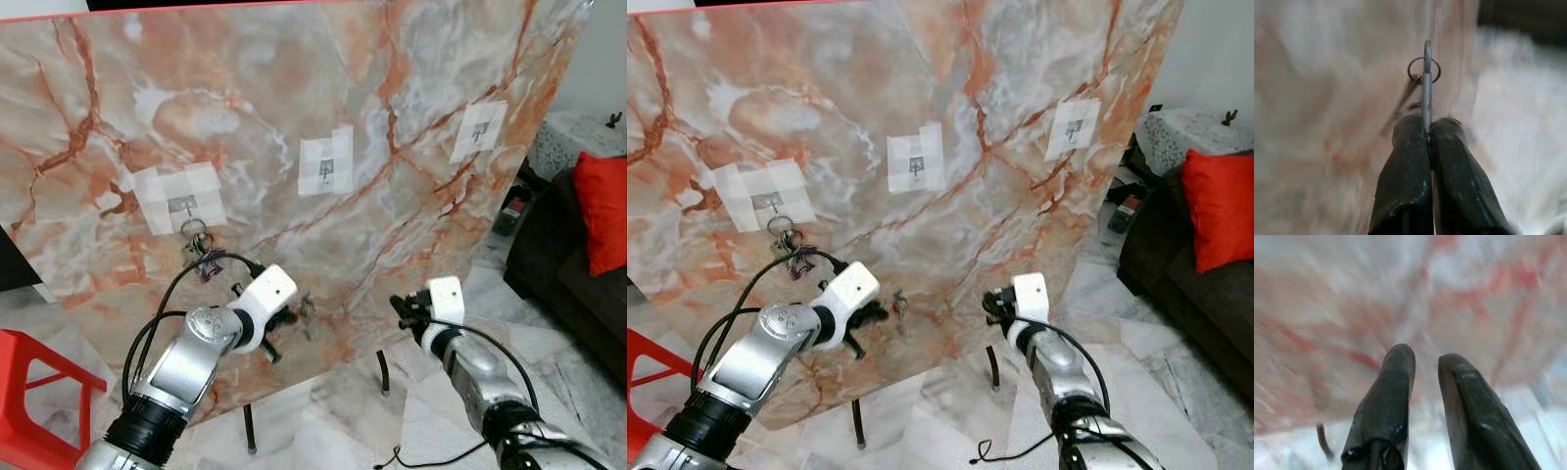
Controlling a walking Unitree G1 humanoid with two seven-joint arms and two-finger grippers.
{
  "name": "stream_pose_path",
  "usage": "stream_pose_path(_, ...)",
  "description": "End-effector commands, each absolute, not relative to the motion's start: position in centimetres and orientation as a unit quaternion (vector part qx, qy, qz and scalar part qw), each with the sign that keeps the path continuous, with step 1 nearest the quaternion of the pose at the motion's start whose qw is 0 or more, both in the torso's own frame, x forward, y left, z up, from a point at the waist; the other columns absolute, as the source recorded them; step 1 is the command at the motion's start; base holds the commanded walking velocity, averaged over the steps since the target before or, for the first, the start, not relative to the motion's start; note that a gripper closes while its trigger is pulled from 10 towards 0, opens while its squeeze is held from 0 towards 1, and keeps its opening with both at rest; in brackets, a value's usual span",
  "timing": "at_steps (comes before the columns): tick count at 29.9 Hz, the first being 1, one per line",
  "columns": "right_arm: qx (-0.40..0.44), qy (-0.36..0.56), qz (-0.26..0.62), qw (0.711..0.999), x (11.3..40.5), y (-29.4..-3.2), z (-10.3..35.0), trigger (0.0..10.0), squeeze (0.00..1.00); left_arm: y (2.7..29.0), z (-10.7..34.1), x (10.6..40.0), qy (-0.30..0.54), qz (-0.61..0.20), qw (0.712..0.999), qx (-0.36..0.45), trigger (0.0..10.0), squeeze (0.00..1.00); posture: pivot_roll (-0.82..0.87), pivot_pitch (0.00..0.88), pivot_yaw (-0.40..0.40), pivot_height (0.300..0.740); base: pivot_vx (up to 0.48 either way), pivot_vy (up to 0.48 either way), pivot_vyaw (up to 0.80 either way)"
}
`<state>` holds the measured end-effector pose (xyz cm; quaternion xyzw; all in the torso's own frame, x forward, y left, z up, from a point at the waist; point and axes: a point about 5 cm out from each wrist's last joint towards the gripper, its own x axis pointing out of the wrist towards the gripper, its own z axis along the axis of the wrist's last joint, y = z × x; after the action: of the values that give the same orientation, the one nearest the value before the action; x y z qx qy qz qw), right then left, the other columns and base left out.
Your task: Hang keys on a hook
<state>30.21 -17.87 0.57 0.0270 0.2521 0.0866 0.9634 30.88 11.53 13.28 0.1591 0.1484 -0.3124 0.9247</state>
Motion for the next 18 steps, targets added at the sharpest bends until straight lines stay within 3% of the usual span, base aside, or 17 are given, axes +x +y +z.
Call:
stream_pose_path(1, 0.030, 0.301, 0.060, 0.951, 28.4, -18.4, -1.4, 10.0, 0.00, 11.4, 14.7, 30.8, 0.108, -0.307, 0.935, 0.144, 10.0, 0.00, 0.06, 0.000, -0.108, 0.740, 0.000, 0.000, 0.00)
stream_pose_path(6, 0.021, 0.385, 0.037, 0.922, 24.0, -18.5, -5.0, 10.0, 0.00, 11.6, 16.5, 31.2, 0.072, -0.288, 0.947, 0.128, 10.0, 0.00, 0.07, 0.000, -0.101, 0.740, 0.000, 0.000, 0.00)
stream_pose_path(18, 0.041, 0.472, 0.003, 0.880, 19.1, -17.7, -8.2, 10.0, 0.00, 11.1, 20.1, 33.5, -0.022, -0.235, 0.968, 0.080, 10.0, 0.00, 0.07, 0.000, -0.079, 0.740, 0.000, 0.000, 0.00)
